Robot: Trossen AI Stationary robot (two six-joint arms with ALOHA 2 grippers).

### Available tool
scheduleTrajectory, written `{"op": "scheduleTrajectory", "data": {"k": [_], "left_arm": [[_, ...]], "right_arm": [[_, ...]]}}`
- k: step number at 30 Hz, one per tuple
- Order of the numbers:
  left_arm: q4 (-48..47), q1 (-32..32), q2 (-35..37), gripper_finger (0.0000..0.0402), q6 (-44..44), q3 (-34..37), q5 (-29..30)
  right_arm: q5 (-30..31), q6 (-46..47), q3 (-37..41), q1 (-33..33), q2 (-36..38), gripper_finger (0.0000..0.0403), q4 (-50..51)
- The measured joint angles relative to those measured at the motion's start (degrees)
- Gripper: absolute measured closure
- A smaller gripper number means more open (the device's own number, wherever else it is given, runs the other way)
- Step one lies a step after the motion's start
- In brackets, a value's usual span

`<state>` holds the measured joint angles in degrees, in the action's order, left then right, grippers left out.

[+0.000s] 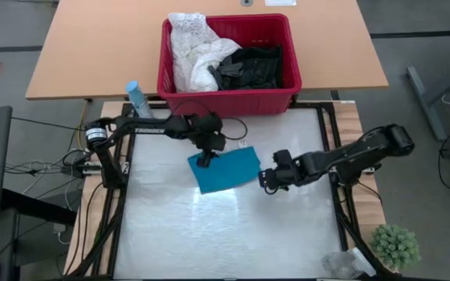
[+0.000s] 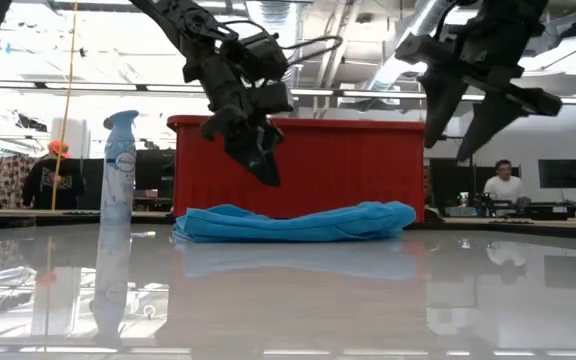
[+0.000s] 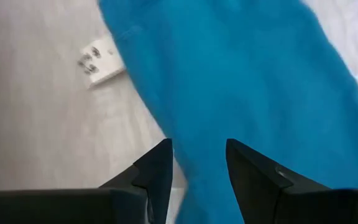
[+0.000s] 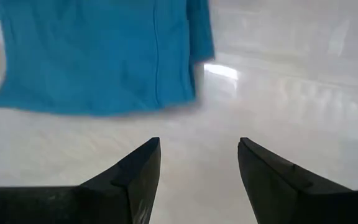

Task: Fold laundry
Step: Fold the blue shorts

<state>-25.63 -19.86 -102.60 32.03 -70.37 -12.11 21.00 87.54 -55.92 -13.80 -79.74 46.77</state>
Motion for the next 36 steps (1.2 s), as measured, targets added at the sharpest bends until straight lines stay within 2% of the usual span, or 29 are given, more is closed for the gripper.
{"op": "scheduleTrajectory", "data": {"k": [4,12,21,27,31,36], "left_arm": [[-0.8,-0.5,-3.5,0.0263,-1.7,-1.1,-1.4],[-2.7,-0.7,-9.1,0.0263,-1.7,-5.7,1.4],[-4.3,-1.0,-13.3,0.0263,-3.7,-6.6,1.8],[-7.0,-1.0,-13.6,0.0267,-5.9,-6.7,-0.8],[-9.7,-1.6,-13.8,0.0288,-12.0,-6.7,-2.7],[-9.5,-4.3,-15.1,0.0309,-34.3,-6.7,-9.7]], "right_arm": [[0.0,0.7,0.0,-1.4,-2.8,0.0165,-4.0],[-0.2,0.7,0.0,-2.4,-5.7,0.0165,-9.5],[-0.4,1.6,0.0,-3.9,-5.8,0.0165,-9.6],[-0.1,2.5,0.0,-3.9,-5.8,0.0165,-9.6],[0.3,2.5,0.0,-2.5,-5.8,0.0165,-9.6],[1.0,3.2,0.0,0.5,-5.8,0.0165,-9.7]]}}
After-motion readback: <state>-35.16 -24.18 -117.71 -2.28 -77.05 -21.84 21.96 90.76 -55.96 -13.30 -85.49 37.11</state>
